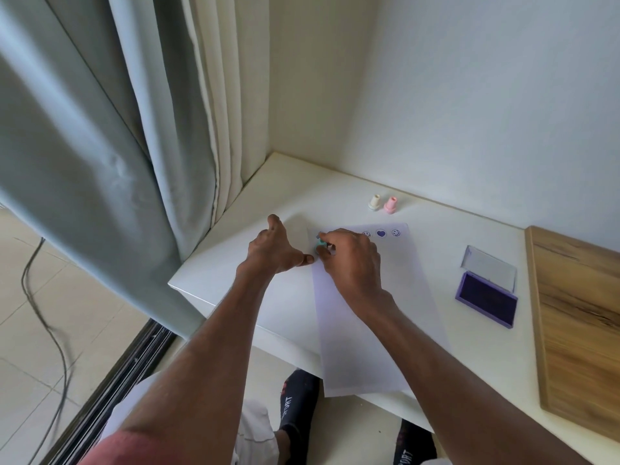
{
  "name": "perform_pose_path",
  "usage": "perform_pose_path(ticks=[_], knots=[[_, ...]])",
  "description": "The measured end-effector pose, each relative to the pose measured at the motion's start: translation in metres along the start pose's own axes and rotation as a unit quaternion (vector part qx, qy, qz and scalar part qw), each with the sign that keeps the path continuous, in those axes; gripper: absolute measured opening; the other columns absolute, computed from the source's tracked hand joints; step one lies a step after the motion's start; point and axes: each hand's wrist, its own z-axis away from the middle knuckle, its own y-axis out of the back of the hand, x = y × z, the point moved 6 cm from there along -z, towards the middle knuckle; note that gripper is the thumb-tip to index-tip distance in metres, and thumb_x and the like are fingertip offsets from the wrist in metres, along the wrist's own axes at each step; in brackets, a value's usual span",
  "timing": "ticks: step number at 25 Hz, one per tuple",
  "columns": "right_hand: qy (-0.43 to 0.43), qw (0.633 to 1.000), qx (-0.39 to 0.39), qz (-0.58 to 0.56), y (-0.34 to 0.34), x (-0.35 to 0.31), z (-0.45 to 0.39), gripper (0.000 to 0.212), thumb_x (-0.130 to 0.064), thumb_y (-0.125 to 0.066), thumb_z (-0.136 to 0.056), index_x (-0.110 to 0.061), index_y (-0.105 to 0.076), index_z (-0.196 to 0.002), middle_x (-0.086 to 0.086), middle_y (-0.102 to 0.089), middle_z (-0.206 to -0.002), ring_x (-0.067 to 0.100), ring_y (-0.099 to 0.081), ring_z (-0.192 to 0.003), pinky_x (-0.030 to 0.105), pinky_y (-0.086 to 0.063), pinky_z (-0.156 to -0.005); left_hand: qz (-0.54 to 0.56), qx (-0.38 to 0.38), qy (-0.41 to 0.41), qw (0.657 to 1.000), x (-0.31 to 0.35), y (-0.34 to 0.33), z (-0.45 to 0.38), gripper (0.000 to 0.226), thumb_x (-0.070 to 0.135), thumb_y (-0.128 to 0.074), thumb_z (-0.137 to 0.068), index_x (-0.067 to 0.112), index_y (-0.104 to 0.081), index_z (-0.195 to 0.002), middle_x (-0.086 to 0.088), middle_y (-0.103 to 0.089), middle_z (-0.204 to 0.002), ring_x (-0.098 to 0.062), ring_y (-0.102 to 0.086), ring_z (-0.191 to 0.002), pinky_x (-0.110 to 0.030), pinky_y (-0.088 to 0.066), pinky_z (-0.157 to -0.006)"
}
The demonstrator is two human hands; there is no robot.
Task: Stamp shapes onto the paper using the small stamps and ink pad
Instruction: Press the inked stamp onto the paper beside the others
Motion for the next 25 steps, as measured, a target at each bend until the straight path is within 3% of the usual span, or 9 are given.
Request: perform_pose_path(ticks=[7, 10, 13, 14, 16, 17, 19, 21, 25], knots=[[-0.031, 0.995, 0.002, 0.098, 0.002, -0.007, -0.005, 0.018, -0.021, -0.078, -0.081, -0.029, -0.08, -0.097, 0.001, -0.077, -0.084, 0.028, -0.064, -0.096, 0.042, -0.036, -0.082, 0.006, -0.013, 0.018, 1.0, 0.0, 0.002, 0.005, 0.102, 0.05, -0.089, -0.066, 0.009, -0.031, -0.139, -0.013, -0.058, -0.129, -0.036, -0.056, -0.118, -0.038, -0.045, -0.084], [-0.024, 0.992, -0.003, 0.123, 0.005, -0.014, -0.003, 0.016, -0.019, -0.075, -0.079, -0.027, -0.077, -0.092, 0.001, -0.075, -0.081, 0.028, -0.066, -0.093, 0.041, -0.031, -0.078, 0.03, -0.04, 0.046, 0.998, 0.004, 0.002, 0.01, 0.101, 0.046, -0.09, -0.069, 0.003, -0.03, -0.138, -0.018, -0.054, -0.133, -0.038, -0.054, -0.123, -0.044, -0.05, -0.097], [-0.085, 0.996, 0.03, -0.023, 0.017, 0.002, 0.004, 0.011, -0.028, -0.078, -0.083, -0.026, -0.077, -0.093, -0.007, -0.08, -0.091, 0.018, -0.072, -0.091, 0.038, -0.042, -0.084, 0.016, -0.051, 0.082, 0.995, 0.005, 0.004, 0.01, 0.086, 0.035, -0.078, -0.082, -0.002, -0.029, -0.141, -0.022, -0.051, -0.136, -0.04, -0.054, -0.124, -0.045, -0.049, -0.101], [-0.145, 0.977, 0.052, -0.15, 0.021, 0.014, 0.008, 0.011, -0.028, -0.081, -0.082, -0.025, -0.078, -0.092, -0.008, -0.08, -0.091, 0.014, -0.072, -0.088, 0.037, -0.047, -0.084, 0.007, -0.045, 0.088, 0.995, 0.006, 0.007, 0.008, 0.075, 0.03, -0.069, -0.086, -0.002, -0.029, -0.14, -0.023, -0.052, -0.135, -0.04, -0.056, -0.123, -0.044, -0.049, -0.099], [-0.285, 0.834, 0.096, -0.463, 0.03, 0.034, 0.014, 0.016, -0.02, -0.086, -0.078, -0.02, -0.08, -0.093, -0.003, -0.08, -0.088, 0.01, -0.071, -0.075, 0.031, -0.052, -0.073, 0.053, -0.036, 0.096, 0.993, 0.016, 0.017, 0.003, 0.06, 0.026, -0.055, -0.088, 0.002, -0.033, -0.138, -0.022, -0.054, -0.126, -0.037, -0.061, -0.11, -0.039, -0.051, -0.086], [-0.343, 0.75, 0.092, -0.557, 0.035, 0.042, 0.018, 0.018, -0.017, -0.087, -0.078, -0.019, -0.08, -0.094, 0.0, -0.079, -0.087, 0.009, -0.07, -0.068, 0.028, -0.048, -0.065, 0.114, -0.034, 0.092, 0.989, 0.025, 0.022, 0.003, 0.051, 0.026, -0.052, -0.088, 0.005, -0.038, -0.132, -0.018, -0.055, -0.116, -0.032, -0.062, -0.096, -0.033, -0.049, -0.075], [-0.413, 0.649, 0.025, -0.639, 0.046, 0.052, 0.027, 0.018, -0.018, -0.086, -0.079, -0.02, -0.078, -0.095, 0.0, -0.079, -0.092, 0.008, -0.068, -0.066, 0.024, -0.042, -0.054, 0.264, -0.045, 0.083, 0.96, 0.05, 0.026, 0.006, 0.023, 0.02, -0.047, -0.088, 0.009, -0.049, -0.108, -0.01, -0.048, -0.09, -0.021, -0.047, -0.066, -0.027, -0.04, -0.061], [-0.419, 0.604, -0.036, -0.677, 0.068, 0.06, 0.038, 0.017, -0.02, -0.084, -0.082, -0.019, -0.074, -0.096, -0.001, -0.078, -0.101, 0.009, -0.068, -0.066, 0.022, -0.041, -0.047, 0.406, -0.079, 0.086, 0.906, 0.075, 0.022, 0.015, 0.012, 0.004, -0.04, -0.086, 0.008, -0.051, -0.088, -0.008, -0.04, -0.074, -0.019, -0.031, -0.057, -0.028, -0.035, -0.055], [-0.406, 0.547, -0.041, -0.731, 0.109, 0.091, 0.071, 0.022, -0.019, -0.082, -0.085, -0.016, -0.077, -0.106, -0.002, -0.076, -0.113, 0.009, -0.065, -0.068, 0.022, -0.041, -0.049, 0.534, -0.16, 0.052, 0.829, 0.132, -0.007, 0.045, 0.024, -0.011, -0.039, -0.091, 0.003, -0.058, -0.097, -0.01, -0.046, -0.076, -0.018, -0.039, -0.059, -0.031, -0.041, -0.056]])
